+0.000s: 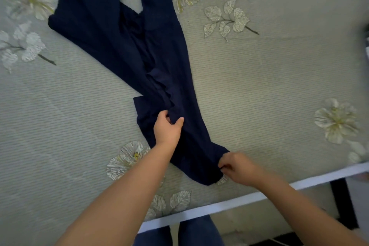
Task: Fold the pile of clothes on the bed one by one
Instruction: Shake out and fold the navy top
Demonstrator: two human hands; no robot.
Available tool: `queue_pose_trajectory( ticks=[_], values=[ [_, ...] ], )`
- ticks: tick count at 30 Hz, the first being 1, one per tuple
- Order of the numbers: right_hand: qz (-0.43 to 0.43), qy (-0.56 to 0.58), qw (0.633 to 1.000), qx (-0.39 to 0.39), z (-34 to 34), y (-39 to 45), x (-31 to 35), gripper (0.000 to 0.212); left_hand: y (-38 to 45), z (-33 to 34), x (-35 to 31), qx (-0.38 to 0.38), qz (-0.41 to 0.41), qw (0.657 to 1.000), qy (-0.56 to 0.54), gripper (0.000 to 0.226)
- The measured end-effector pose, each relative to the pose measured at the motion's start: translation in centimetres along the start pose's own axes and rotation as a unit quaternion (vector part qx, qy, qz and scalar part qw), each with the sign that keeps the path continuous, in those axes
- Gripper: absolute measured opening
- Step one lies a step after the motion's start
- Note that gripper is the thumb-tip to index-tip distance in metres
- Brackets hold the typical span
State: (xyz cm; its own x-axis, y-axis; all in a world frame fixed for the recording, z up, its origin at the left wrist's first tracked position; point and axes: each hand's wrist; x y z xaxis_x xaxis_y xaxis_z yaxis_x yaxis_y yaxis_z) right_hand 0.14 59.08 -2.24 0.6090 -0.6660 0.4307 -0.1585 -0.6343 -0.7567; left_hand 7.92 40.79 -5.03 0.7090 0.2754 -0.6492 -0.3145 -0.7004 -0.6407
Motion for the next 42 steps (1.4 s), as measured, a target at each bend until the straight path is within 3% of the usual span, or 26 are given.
queue_pose_trajectory(
  ticks=[4,8,12,16,18,21,23,26,28,31,33,36,39,42],
  values=[
    [0.043,0.044,0.998,-0.023,-0.8,0.5,-0.4,0.021,-0.5,-2.4,0.7,-0.028,0.054,0.998,0.007,0.028],
    [0.021,0.073,0.997,-0.016,-1.8,1.5,1.2,0.019,-1.2,-6.4,3.3,-0.114,0.003,0.993,-0.008,0.021],
    [-0.042,0.018,0.986,-0.161,-5.2,5.3,5.7,0.019,-1.5,-10.0,6.2,-0.157,-0.035,0.987,0.018,0.012],
    [-0.193,-0.071,0.914,-0.349,-9.1,11.2,12.3,0.019,-1.6,-10.7,6.3,-0.135,0.024,0.991,0.008,0.009],
    [-0.219,-0.181,0.904,-0.319,-10.2,15.2,15.3,0.033,-1.6,-10.6,6.5,-0.140,0.046,0.989,-0.003,0.012],
    [-0.164,-0.366,0.903,-0.152,-11.5,20.1,18.2,0.050,-1.7,-10.8,7.2,-0.162,0.054,0.985,-0.035,0.014],
    [-0.147,-0.445,0.877,-0.105,-12.1,21.7,19.2,0.043,-1.7,-11.1,7.5,-0.179,0.035,0.981,-0.065,0.015],
    [-0.176,-0.505,0.838,-0.104,-13.7,21.6,20.3,0.030,-1.5,-12.1,7.0,-0.207,0.000,0.970,-0.129,0.011],
    [-0.220,-0.490,0.836,-0.109,-15.3,20.4,20.8,0.027,-1.3,-13.2,6.3,-0.199,-0.021,0.967,-0.159,0.016],
    [-0.256,-0.415,0.860,-0.147,-18.9,16.7,21.8,0.022,-1.0,-15.7,4.5,-0.151,-0.023,0.976,-0.153,0.023],
    [-0.277,-0.418,0.846,-0.180,-21.4,13.8,22.1,0.021,-1.1,-17.5,2.2,-0.155,0.001,0.978,-0.139,0.022],
    [-0.294,-0.418,0.829,-0.225,-25.1,8.8,22.5,0.023,-2.0,-20.0,-2.8,-0.203,0.067,0.971,-0.111,0.016],
    [-0.313,-0.315,0.836,-0.323,-28.7,3.0,22.6,0.020,-4.6,-22.2,-9.0,-0.285,0.142,0.941,-0.116,0.011],
    [-0.360,-0.207,0.810,-0.414,-31.8,-2.9,22.5,0.015,-8.7,-23.7,-15.4,-0.360,0.224,0.898,-0.116,0.015]
  ],
)
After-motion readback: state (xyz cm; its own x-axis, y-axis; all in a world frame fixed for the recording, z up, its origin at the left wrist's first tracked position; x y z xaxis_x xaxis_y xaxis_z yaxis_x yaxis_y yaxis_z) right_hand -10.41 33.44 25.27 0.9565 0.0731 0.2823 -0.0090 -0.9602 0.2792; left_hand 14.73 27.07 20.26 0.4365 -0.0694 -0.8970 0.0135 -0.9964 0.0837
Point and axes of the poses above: each hand's wrist, its own y-axis towards the middle knuckle, its own z-axis out of the palm, x = y × z
